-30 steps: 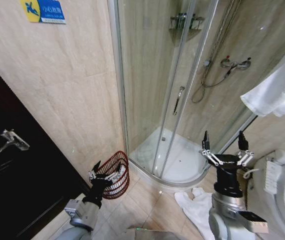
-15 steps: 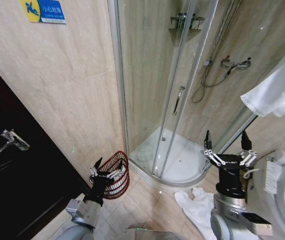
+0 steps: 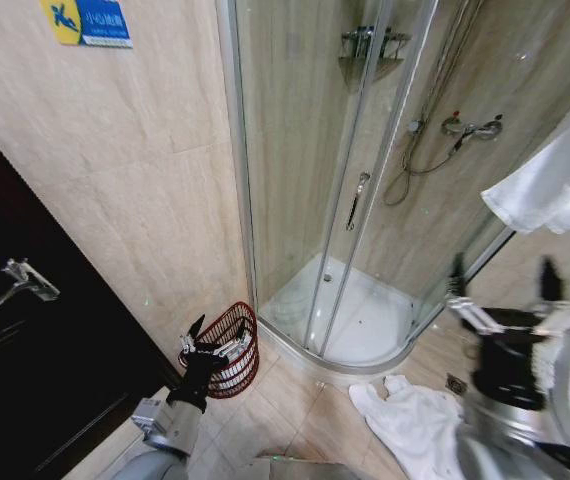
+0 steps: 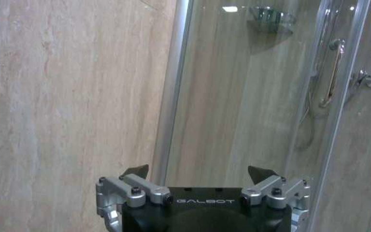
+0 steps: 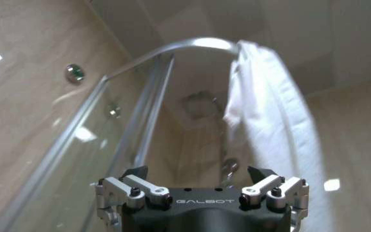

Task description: Discard the used towel into the hamper.

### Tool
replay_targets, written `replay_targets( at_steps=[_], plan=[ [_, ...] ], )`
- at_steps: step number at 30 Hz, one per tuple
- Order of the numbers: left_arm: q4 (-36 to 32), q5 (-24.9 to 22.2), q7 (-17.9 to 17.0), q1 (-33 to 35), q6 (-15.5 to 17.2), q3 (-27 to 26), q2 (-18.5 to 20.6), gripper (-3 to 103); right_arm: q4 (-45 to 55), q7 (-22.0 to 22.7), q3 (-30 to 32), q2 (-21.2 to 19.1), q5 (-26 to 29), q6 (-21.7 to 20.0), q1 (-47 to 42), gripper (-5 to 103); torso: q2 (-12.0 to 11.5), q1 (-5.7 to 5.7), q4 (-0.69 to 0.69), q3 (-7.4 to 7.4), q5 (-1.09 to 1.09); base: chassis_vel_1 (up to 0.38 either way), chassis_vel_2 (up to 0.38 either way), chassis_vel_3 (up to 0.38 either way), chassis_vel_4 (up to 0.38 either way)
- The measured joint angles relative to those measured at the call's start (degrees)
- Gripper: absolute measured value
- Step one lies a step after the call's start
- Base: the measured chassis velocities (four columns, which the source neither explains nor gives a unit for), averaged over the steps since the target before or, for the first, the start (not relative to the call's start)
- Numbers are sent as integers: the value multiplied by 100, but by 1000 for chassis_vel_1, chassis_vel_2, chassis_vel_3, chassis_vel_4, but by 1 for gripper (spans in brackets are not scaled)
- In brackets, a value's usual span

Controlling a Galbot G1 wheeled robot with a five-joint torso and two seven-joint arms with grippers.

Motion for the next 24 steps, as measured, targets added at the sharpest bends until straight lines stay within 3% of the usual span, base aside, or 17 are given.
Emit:
replay_targets(
  at_steps=[3,10,24],
  plan=[
    [0,0,-1,0,0,-1,1,100,18,20,591,-96,550,-93,-55,100,0,0,-1,0,0,0,0,0,0],
    [0,-2,-2,0,1,-1,1,100,19,18,1047,-137,985,-215,-67,100,0,0,0,0,0,0,0,0,0],
    [0,-5,-5,1,6,-2,3,100,12,-12,878,-97,940,-281,-27,100,0,0,0,0,-2,-67,-79,77,74]
  ],
)
